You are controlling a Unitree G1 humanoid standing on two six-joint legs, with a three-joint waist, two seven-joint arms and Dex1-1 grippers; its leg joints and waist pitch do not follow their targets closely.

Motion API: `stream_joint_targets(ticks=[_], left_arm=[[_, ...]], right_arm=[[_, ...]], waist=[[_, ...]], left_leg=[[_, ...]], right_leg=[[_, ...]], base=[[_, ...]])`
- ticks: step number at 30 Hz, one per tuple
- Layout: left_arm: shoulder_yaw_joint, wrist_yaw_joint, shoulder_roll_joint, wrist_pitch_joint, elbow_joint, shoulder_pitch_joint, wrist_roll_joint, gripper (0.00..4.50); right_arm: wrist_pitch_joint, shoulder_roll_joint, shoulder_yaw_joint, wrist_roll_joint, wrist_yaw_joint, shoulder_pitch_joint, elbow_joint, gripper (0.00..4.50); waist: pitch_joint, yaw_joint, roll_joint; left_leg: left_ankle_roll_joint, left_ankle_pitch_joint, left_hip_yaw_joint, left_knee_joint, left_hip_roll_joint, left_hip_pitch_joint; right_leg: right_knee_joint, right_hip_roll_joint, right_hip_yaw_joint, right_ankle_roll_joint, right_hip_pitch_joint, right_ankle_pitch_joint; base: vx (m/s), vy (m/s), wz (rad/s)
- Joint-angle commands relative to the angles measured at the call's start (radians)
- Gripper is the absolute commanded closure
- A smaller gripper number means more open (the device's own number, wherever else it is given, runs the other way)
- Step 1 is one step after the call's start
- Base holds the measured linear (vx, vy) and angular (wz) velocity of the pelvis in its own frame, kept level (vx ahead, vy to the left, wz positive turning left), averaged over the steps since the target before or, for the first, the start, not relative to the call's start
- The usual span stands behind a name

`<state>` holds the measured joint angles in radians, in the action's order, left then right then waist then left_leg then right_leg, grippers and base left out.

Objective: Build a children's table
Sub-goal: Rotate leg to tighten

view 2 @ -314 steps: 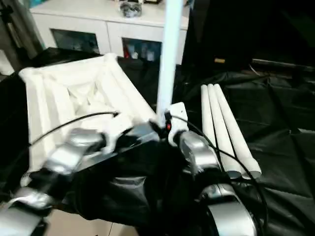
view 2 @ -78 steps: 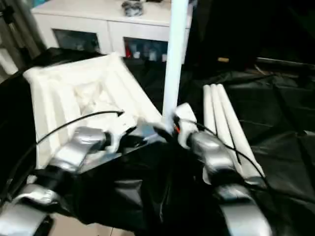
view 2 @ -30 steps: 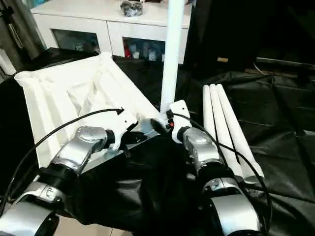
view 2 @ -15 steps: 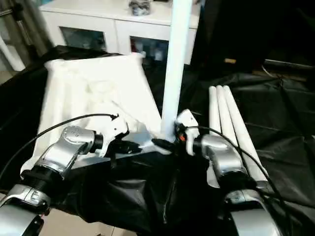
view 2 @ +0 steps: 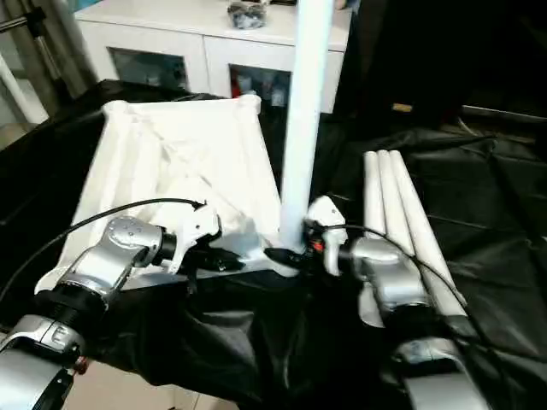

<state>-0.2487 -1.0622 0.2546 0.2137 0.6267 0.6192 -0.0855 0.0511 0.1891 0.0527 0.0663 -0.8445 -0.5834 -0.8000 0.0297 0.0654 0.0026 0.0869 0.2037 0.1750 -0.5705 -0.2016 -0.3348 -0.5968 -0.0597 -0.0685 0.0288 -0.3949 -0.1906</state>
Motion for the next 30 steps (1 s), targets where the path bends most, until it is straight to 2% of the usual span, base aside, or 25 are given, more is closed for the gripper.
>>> stream_joint_targets(ticks=[1,3,5,7,9,11,13,14,15,18,20,21,23,24,25,26,27,28,30], left_arm=[[-0.010,0.049,-0.065,0.020,-0.015,0.019,0.019,4.50],[0.012,0.136,-0.131,0.082,-0.027,0.025,0.032,4.50],[0.012,0.150,-0.141,0.090,-0.030,0.026,0.030,4.50],[0.014,0.191,-0.174,0.112,-0.041,0.026,0.028,4.50],[0.014,0.211,-0.193,0.129,-0.050,0.028,0.028,4.50],[0.012,0.229,-0.214,0.142,-0.051,0.030,0.028,4.50],[0.012,0.231,-0.218,0.142,-0.050,0.030,0.028,4.50],[0.010,0.238,-0.223,0.140,-0.041,0.031,0.025,4.50],[0.006,0.242,-0.224,0.128,-0.027,0.035,0.018,4.50],[0.009,0.255,-0.224,0.115,-0.002,0.046,0.013,4.50],[0.015,0.270,-0.227,0.106,0.013,0.056,0.012,4.50],[0.019,0.278,-0.230,0.108,0.017,0.059,0.012,4.50],[0.027,0.291,-0.234,0.114,0.023,0.062,0.011,4.50],[0.036,0.311,-0.242,0.123,0.030,0.064,0.011,4.50],[0.040,0.319,-0.245,0.125,0.031,0.065,0.012,4.50],[0.044,0.329,-0.249,0.128,0.033,0.065,0.012,4.50],[0.044,0.333,-0.251,0.128,0.032,0.064,0.012,4.50],[0.044,0.339,-0.253,0.117,0.029,0.061,0.011,4.22],[0.052,0.331,-0.258,0.102,0.014,0.054,0.027,3.94]], right_arm=[[0.031,-0.055,0.053,-0.051,0.063,0.010,-0.067,1.75],[0.072,-0.112,-0.009,-0.030,0.249,-0.029,-0.133,1.75],[0.078,-0.121,-0.019,-0.029,0.286,-0.036,-0.145,1.76],[0.073,-0.140,-0.038,-0.030,0.375,-0.056,-0.186,1.76],[0.069,-0.151,-0.049,-0.021,0.387,-0.065,-0.206,1.76],[0.058,-0.161,-0.053,-0.012,0.375,-0.070,-0.215,1.06],[0.057,-0.163,-0.055,-0.009,0.370,-0.071,-0.216,0.99],[0.052,-0.165,-0.058,-0.006,0.366,-0.073,-0.218,0.99],[0.037,-0.159,-0.053,-0.016,0.375,-0.074,-0.218,0.71],[0.009,-0.138,-0.054,-0.029,0.395,-0.073,-0.202,0.63],[0.010,-0.104,-0.072,-0.015,0.386,-0.059,-0.151,0.63],[0.015,-0.089,-0.076,-0.012,0.380,-0.048,-0.124,0.63],[0.024,-0.064,-0.082,-0.007,0.369,-0.030,-0.080,0.63],[0.063,-0.022,-0.086,0.007,0.331,0.016,0.027,0.63],[0.085,-0.004,-0.089,0.017,0.311,0.039,0.081,0.63],[0.113,0.016,-0.093,0.030,0.286,0.066,0.146,0.63],[0.146,0.036,-0.095,0.045,0.261,0.097,0.216,0.63],[0.180,0.054,-0.090,0.055,0.237,0.129,0.285,0.60],[0.221,0.083,-0.067,0.062,0.200,0.181,0.387,0.60]], waist=[[-0.034,-0.003,-0.002],[-0.035,-0.011,-0.001],[-0.038,-0.013,-0.001],[-0.040,-0.013,-0.001],[-0.041,-0.014,0.000],[-0.041,-0.013,0.001],[-0.041,-0.013,0.000],[-0.040,-0.012,0.008],[-0.039,-0.014,0.004],[-0.038,-0.014,0.002],[-0.039,-0.010,0.000],[-0.041,-0.005,0.001],[-0.045,0.000,0.000],[-0.045,0.002,-0.008],[-0.046,0.010,-0.010],[-0.050,0.022,-0.010],[-0.051,0.022,-0.016],[-0.049,0.024,-0.015],[-0.048,0.026,-0.019]], left_leg=[[-0.022,0.216,-0.009,0.070,-0.031,-0.003],[-0.015,0.209,-0.010,0.071,-0.031,-0.003],[-0.017,0.205,-0.010,0.070,-0.029,-0.004],[-0.035,0.185,-0.007,0.066,-0.027,-0.006],[-0.041,0.169,-0.006,0.065,-0.027,-0.007],[-0.052,0.161,-0.005,0.064,-0.027,-0.008],[-0.057,0.161,-0.005,0.064,-0.027,-0.010],[-0.058,0.167,-0.006,0.065,-0.027,-0.009],[-0.056,0.182,-0.005,0.065,-0.027,-0.008],[-0.050,0.200,-0.006,0.067,-0.026,-0.008],[-0.052,0.193,-0.005,0.066,-0.027,-0.005],[-0.057,0.180,-0.003,0.063,-0.028,-0.001],[-0.069,0.149,-0.002,0.061,-0.029,-0.002],[-0.083,0.112,-0.001,0.058,-0.027,-0.009],[-0.094,0.096,-0.001,0.056,-0.027,-0.007],[-0.124,0.052,0.001,0.051,-0.028,-0.008],[-0.134,0.036,0.000,0.049,-0.026,-0.014],[-0.148,0.023,-0.002,0.050,-0.027,-0.019],[-0.150,0.041,-0.002,0.049,-0.025,-0.022]], right_leg=[[0.091,-0.085,0.050,0.168,0.042,-0.367],[0.087,-0.083,0.051,0.179,0.042,-0.338],[0.087,-0.083,0.049,0.181,0.045,-0.326],[0.085,-0.082,0.051,0.185,0.046,-0.288],[0.082,-0.082,0.050,0.194,0.047,-0.259],[0.081,-0.081,0.049,0.204,0.048,-0.233],[0.081,-0.081,0.049,0.204,0.050,-0.229],[0.081,-0.081,0.049,0.203,0.048,-0.232],[0.085,-0.080,0.048,0.199,0.047,-0.249],[0.090,-0.081,0.048,0.186,0.046,-0.292],[0.089,-0.080,0.049,0.183,0.046,-0.283],[0.086,-0.079,0.051,0.191,0.044,-0.250],[0.076,-0.078,0.053,0.212,0.046,-0.175],[0.071,-0.074,0.052,0.214,0.054,-0.117],[0.068,-0.073,0.052,0.212,0.055,-0.089],[0.059,-0.073,0.055,0.225,0.055,-0.005],[0.055,-0.072,0.055,0.226,0.061,0.020],[0.055,-0.076,0.051,0.222,0.060,0.027],[0.064,-0.080,0.049,0.203,0.060,-0.041]], base=[[0.000,0.000,0.00],[0.000,0.000,0.00],[0.000,0.000,0.00],[0.000,0.000,0.00],[0.000,0.000,0.00],[0.000,0.000,0.00],[0.000,0.000,0.00],[0.000,0.000,0.00],[0.000,0.000,0.00],[0.000,0.000,0.00],[0.000,0.000,0.00],[0.000,0.000,0.00],[0.000,0.000,0.00],[0.000,0.000,0.00],[0.000,0.000,0.00],[0.000,0.000,0.00],[0.000,0.000,0.00],[0.000,0.000,0.00],[0.000,0.000,0.00]])
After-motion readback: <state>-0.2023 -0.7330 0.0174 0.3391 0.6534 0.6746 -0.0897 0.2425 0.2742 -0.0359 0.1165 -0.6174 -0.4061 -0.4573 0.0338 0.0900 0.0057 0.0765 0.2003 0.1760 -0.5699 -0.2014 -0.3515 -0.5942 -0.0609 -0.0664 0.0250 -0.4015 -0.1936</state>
